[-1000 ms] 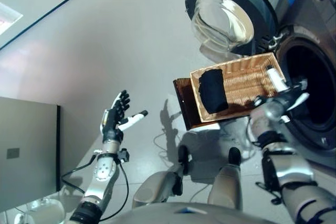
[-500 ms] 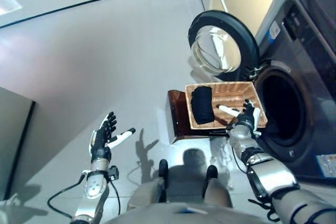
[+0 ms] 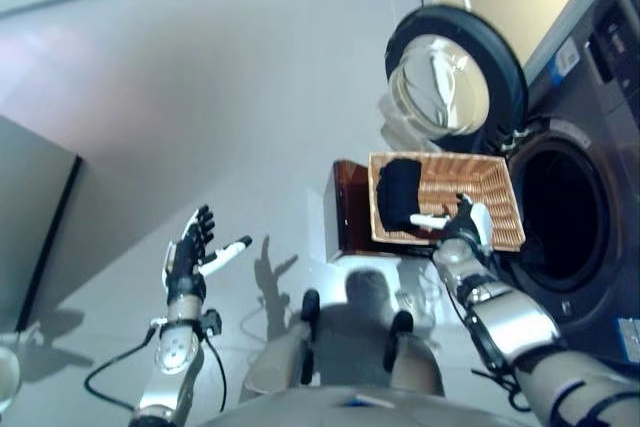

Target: Pick up the clothes and place them into the washing machine

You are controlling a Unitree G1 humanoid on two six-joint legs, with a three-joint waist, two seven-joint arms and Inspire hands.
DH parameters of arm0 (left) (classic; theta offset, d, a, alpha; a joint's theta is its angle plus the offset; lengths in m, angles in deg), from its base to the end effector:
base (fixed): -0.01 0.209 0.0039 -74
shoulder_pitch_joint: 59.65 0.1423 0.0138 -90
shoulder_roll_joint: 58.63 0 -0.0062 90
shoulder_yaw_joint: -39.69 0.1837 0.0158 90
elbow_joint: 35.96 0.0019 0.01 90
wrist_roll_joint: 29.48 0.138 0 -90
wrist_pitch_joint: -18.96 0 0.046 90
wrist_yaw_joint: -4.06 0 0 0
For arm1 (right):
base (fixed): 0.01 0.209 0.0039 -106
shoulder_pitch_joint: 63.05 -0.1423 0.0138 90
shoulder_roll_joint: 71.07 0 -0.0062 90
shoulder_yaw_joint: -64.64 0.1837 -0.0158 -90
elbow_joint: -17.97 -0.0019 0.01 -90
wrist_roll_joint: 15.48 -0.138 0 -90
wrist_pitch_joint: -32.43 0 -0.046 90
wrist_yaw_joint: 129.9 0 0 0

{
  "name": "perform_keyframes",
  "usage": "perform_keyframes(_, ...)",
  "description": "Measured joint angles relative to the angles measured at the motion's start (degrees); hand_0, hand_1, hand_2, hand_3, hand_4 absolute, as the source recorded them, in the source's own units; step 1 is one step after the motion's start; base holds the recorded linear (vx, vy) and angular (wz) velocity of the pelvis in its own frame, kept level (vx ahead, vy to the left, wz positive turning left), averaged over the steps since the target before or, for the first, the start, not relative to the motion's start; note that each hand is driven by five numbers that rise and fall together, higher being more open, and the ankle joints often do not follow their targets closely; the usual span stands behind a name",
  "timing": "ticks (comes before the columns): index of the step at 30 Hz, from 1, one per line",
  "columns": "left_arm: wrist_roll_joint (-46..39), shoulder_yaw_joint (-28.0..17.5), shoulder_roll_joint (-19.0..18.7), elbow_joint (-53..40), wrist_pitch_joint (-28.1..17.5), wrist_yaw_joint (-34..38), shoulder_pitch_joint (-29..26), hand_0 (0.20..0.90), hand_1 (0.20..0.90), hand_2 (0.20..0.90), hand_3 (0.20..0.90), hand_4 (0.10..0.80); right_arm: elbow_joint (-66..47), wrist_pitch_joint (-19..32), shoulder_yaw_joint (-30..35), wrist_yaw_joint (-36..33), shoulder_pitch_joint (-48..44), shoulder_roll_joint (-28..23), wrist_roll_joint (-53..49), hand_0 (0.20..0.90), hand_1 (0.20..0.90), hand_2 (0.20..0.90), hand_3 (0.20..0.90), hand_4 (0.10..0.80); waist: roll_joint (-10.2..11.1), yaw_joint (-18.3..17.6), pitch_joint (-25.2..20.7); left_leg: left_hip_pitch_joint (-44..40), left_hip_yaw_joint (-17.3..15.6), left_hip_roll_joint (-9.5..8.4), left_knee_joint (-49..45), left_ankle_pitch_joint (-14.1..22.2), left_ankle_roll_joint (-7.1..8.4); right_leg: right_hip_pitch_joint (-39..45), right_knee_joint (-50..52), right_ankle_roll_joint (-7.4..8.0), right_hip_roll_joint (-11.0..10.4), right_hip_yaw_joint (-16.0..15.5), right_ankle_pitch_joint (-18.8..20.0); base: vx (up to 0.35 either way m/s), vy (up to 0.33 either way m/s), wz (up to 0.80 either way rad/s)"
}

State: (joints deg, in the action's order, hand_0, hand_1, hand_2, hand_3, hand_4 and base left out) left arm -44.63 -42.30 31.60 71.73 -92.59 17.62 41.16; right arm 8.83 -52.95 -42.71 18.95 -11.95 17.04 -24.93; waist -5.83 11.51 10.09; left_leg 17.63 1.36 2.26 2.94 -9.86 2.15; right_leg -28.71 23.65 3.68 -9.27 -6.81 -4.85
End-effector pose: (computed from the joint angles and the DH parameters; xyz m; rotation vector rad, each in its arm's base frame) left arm 0.1434 0.1989 -0.0226 0.0344 0.1371 0.2299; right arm 0.2719 -0.2205 -0.0107 -0.5642 0.5412 -0.5379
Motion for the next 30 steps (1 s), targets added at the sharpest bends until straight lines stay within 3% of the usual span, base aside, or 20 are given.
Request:
perform_keyframes(8, -0.2, -0.1, -1.2, -8.9, -0.2, 0.8, -5.7, 0.9, 0.9, 0.9, 0.9, 0.8, 1.9, -0.9, -1.2, -1.4, -15.1, -2.5, -0.1, 0.9, 0.9, 0.9, 0.9, 0.8, 0.4, 0.3, 10.0, 9.4, 0.8, -0.38, -4.2, 0.1, 1.02, -9.3, 5.3, -1.39, -1.0, -0.5, -0.5, -0.092, 0.0, 0.12)
perform_keyframes(13, -0.3, -0.1, -1.2, -12.2, -0.5, 2.3, -6.9, 0.9, 0.9, 0.9, 0.9, 0.8, 3.4, -1.0, -1.3, -1.7, -21.0, -4.5, -0.8, 0.9, 0.9, 0.9, 0.9, 0.8, 0.1, 0.6, 12.7, 15.2, 1.9, -1.77, -7.4, 0.1, 1.18, -14.7, 9.1, -1.81, -2.3, -0.6, -1.4, -0.034, 0.004, 0.17)
perform_keyframes(19, -0.3, 0.0, -1.1, -13.6, -1.1, 3.1, -8.2, 0.9, 0.9, 0.9, 0.9, 0.8, 5.6, -1.5, -3.5, -1.8, -25.1, -5.8, -0.6, 0.9, 0.9, 0.9, 0.9, 0.8, 0.0, 1.9, 12.9, 19.1, 2.3, -2.1, -8.9, 0.2, 1.13, -18.4, 10.3, -1.9, -2.9, -0.6, -1.5, -0.018, 0.016, 0.06)
perform_keyframes(20, -0.2, 0.0, -1.1, -14.0, -1.2, 3.4, -8.3, 0.9, 0.9, 0.9, 0.9, 0.8, 6.4, -2.3, -3.4, -1.9, -26.2, -6.0, -0.6, 0.755, 0.755, 0.755, 0.755, 0.696, 0.0, 2.0, 12.9, 19.7, 2.4, -2.16, -8.9, 0.2, 1.14, -19.1, 10.4, -1.92, -3.1, -0.6, -1.5, -0.015, 0.032, 0.09)
perform_keyframes(21, -0.2, 0.0, -1.1, -14.6, -1.3, 3.7, -8.4, 0.9, 0.9, 0.9, 0.9, 0.8, 6.6, -2.5, -3.4, -2.1, -27.2, -6.5, -0.6, 0.529, 0.529, 0.529, 0.529, 0.535, 0.0, 2.3, 12.9, 20.5, 2.4, -2.27, -9.0, 0.1, 1.06, -19.9, 10.6, -1.93, -3.2, -0.6, -1.5, -0.004, 0.023, 0.1)
perform_keyframes(22, -0.2, 0.0, -1.1, -15.0, -1.3, 3.9, -8.3, 0.9, 0.9, 0.9, 0.9, 0.8, 6.6, -2.6, -3.5, -2.4, -27.6, -6.8, -0.6, 0.428, 0.428, 0.428, 0.428, 0.463, 0.0, 2.5, 12.9, 20.9, 2.4, -2.34, -9.0, 0.1, 1.1, -20.5, 10.8, -1.94, -3.2, -0.5, -1.6, -0.006, 0.025, 0.07)
perform_keyframes(23, -0.2, 0.0, -1.1, -15.3, -1.3, 4.1, -8.6, 0.9, 0.9, 0.9, 0.9, 0.8, 6.6, -2.9, -3.5, -2.7, -28.4, -7.5, -0.5, 0.2, 0.2, 0.2, 0.2, 0.3, 0.0, 3.0, 12.9, 21.8, 2.4, -2.54, -9.1, -0.1, 1.01, -21.6, 11.3, -1.95, -3.4, -0.4, -1.5, -0.005, 0.013, 0.05)
perform_keyframes(30, 0.0, 1.8, -1.1, -15.5, -1.3, 6.6, -9.4, 0.9, 0.9, 0.9, 0.9, 0.8, 6.6, -3.7, -3.7, -4.0, -29.0, -8.6, 1.2, 0.2, 0.2, 0.2, 0.2, 0.3, -0.8, 3.5, 13.6, 22.0, 2.7, -3.23, -9.1, -0.3, 0.92, -22.0, 11.9, -1.79, -4.1, -0.3, -1.7, 0.015, 0.024, 0.04)
